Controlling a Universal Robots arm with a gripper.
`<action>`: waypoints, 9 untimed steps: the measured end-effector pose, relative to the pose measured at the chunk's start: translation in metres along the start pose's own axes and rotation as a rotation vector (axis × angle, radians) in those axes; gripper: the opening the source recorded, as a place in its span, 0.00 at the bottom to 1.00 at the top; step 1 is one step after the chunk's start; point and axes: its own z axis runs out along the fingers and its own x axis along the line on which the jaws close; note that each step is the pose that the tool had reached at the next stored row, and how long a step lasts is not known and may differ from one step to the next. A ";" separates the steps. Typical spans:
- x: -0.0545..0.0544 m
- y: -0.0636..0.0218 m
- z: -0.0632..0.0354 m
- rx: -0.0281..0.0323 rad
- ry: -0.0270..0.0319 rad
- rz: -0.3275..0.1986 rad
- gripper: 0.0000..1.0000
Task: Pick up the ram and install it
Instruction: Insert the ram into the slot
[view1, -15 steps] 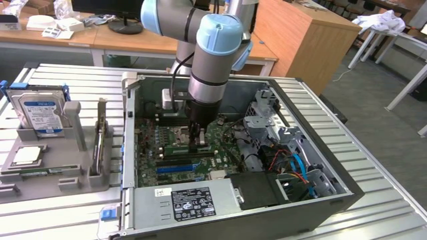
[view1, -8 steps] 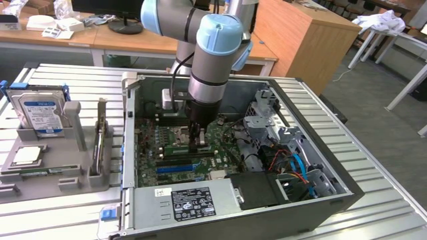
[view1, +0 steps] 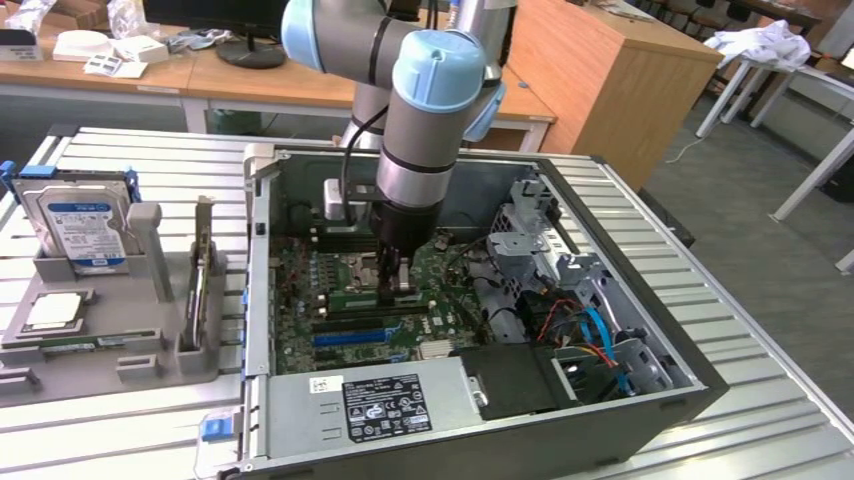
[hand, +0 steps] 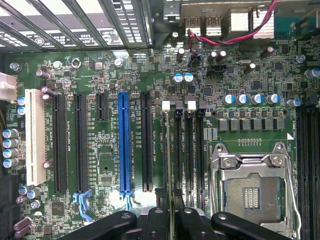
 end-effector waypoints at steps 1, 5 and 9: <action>0.000 0.0000 0.0000 0.0000 0.0000 0.000 0.14; 0.000 -0.0001 0.0009 0.0002 -0.0004 0.000 0.14; 0.000 0.0000 0.0015 -0.0001 0.0002 0.000 0.14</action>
